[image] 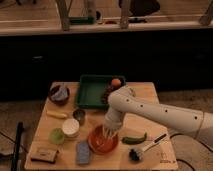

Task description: Place fork in red bowl

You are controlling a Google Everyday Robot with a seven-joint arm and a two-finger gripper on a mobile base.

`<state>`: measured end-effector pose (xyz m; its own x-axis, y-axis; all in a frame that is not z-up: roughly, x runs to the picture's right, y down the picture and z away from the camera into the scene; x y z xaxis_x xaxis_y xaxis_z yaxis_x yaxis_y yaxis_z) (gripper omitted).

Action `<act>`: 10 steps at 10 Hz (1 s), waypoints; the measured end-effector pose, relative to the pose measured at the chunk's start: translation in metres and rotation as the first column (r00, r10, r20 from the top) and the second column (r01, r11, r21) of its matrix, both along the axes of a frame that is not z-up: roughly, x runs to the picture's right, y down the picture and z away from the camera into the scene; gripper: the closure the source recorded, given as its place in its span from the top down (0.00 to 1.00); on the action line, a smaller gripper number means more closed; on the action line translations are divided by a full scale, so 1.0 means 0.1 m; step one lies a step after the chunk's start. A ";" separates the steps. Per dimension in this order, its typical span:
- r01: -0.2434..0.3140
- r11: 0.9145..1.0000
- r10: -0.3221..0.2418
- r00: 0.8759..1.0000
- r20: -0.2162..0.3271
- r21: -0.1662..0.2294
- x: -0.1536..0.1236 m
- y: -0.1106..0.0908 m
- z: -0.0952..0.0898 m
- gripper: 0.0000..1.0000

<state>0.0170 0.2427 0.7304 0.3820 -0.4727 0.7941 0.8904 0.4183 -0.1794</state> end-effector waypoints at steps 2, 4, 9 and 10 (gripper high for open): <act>0.001 1.000 -0.001 1.000 0.002 0.001 0.01 0.01 0.00 0.48; 0.006 1.000 -0.006 1.000 0.005 0.005 -0.01 -0.01 -0.01 0.67; 0.014 1.000 -0.014 1.000 -0.013 -0.003 -0.02 -0.02 -0.04 0.80; 0.017 1.000 -0.017 1.000 -0.015 -0.003 -0.03 -0.02 -0.04 0.80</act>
<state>0.0137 0.2404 0.7260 0.3857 -0.4766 0.7900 0.8946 0.4026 -0.1939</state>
